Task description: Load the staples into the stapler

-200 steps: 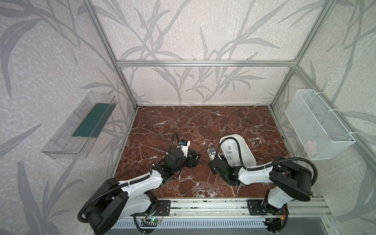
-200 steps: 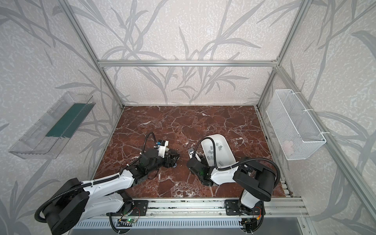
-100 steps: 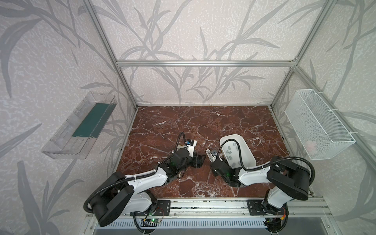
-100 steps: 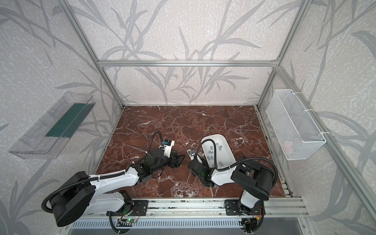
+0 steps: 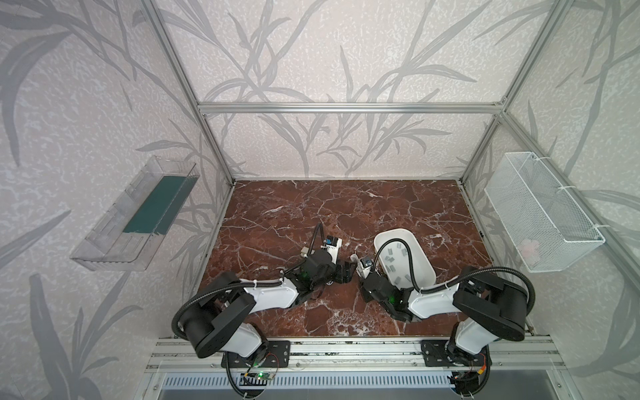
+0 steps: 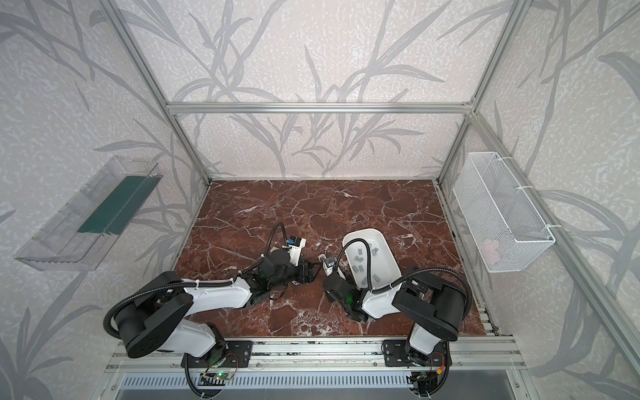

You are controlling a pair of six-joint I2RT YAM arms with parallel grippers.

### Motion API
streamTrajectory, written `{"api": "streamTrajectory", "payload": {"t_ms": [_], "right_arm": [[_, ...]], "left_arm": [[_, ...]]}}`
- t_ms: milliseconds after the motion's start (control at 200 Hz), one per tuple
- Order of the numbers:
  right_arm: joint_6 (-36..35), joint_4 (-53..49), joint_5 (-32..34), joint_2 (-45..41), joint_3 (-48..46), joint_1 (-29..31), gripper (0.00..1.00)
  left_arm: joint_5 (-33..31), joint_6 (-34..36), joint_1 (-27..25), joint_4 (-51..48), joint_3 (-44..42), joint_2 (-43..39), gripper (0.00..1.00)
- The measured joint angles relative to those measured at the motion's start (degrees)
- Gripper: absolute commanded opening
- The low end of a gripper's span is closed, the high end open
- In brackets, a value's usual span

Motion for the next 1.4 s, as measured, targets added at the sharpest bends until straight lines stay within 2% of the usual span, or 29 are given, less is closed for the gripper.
{"api": "streamTrajectory", "payload": {"t_ms": [130,280,470,940,1399], "right_arm": [[0.6,1.3,-0.3,-0.4,-1.1,0.5,0.39],[0.5,2.6,-0.9,-1.9,-3.3,0.6,0.47],[-0.1,5.0,-1.2,-2.9,-5.6,0.6,0.47],[-1.8,15.5,-1.6,2.2,-6.4,0.6,0.33],[-1.9,16.8,-2.6,2.2,-7.0,0.6,0.29]], "left_arm": [[0.2,-0.7,0.0,1.8,1.7,4.2,0.78],[0.1,-1.0,0.0,3.0,3.5,7.3,0.78],[0.1,-1.0,0.0,4.0,5.0,9.6,0.78],[1.6,-0.9,0.5,6.3,6.7,12.5,0.77],[5.0,-1.0,2.3,9.4,9.8,16.9,0.76]]}}
